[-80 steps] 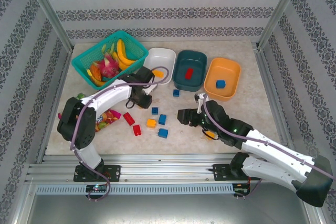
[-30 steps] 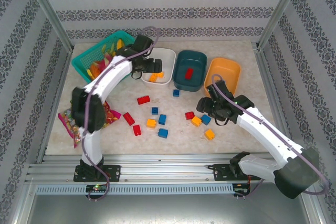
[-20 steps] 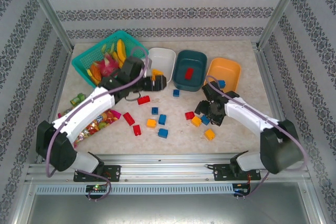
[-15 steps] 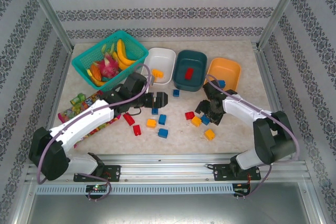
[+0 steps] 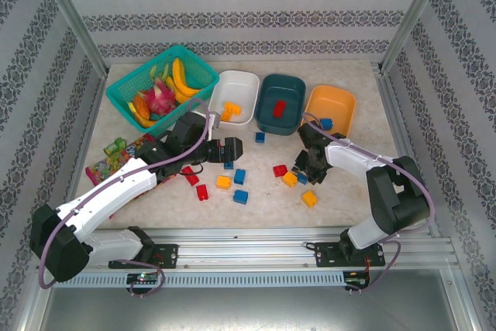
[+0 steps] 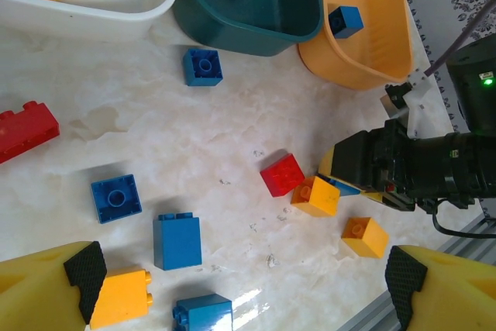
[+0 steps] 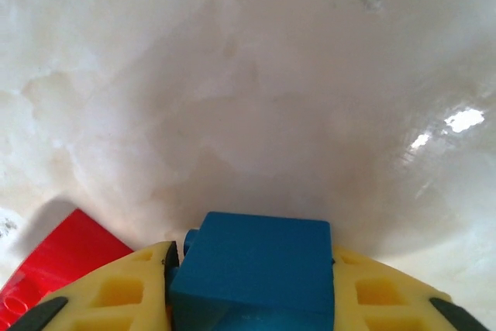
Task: Sort the legos into containers by color
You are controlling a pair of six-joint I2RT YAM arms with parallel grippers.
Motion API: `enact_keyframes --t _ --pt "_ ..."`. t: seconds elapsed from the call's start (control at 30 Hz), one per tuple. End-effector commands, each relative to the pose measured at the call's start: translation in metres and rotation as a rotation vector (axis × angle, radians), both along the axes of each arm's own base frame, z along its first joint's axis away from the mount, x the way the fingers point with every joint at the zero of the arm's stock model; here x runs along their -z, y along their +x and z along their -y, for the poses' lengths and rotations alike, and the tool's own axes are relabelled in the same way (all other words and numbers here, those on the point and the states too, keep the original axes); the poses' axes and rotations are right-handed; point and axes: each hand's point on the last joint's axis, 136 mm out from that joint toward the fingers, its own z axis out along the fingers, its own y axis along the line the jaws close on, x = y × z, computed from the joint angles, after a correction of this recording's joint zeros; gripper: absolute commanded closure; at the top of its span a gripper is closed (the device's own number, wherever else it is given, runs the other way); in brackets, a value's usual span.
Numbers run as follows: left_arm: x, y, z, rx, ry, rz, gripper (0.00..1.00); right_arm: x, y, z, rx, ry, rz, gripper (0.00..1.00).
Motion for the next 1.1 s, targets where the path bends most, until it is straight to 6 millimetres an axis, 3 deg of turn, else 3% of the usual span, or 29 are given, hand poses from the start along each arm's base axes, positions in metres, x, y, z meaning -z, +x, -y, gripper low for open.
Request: enact_keyframes --t 0.0,0.1,0.17,0.3,0.5,0.6,0.87,1.07 --pt "-0.02 0.006 0.008 -0.006 -0.051 0.047 0.05 -0.038 0.011 0.009 -0.036 -0.087 0.099 0.7" --pt "-0.034 0.013 0.013 -0.009 -0.069 0.072 0.05 -0.092 0.032 0.025 -0.069 -0.182 0.251 0.7" --pt "-0.04 0.019 0.017 -0.009 -0.062 0.083 0.05 -0.115 0.047 0.036 -0.074 -0.204 0.31 0.7" --pt "-0.051 0.035 0.029 0.0 -0.064 0.109 0.05 -0.134 0.083 0.052 -0.083 -0.193 0.351 0.7" --pt "-0.062 0.053 0.043 0.006 -0.073 0.127 0.05 -0.108 0.138 0.045 -0.153 -0.079 0.274 0.7" --pt "-0.066 0.057 0.046 0.002 -0.077 0.127 0.05 -0.087 0.152 0.047 -0.147 -0.069 0.215 0.7" --pt "-0.062 0.053 0.034 -0.04 -0.051 0.111 0.06 -0.039 0.16 0.064 -0.1 -0.064 0.105 0.66" --pt "-0.044 0.041 0.007 -0.129 0.024 0.052 0.06 -0.025 0.16 0.064 -0.088 -0.021 0.066 0.47"
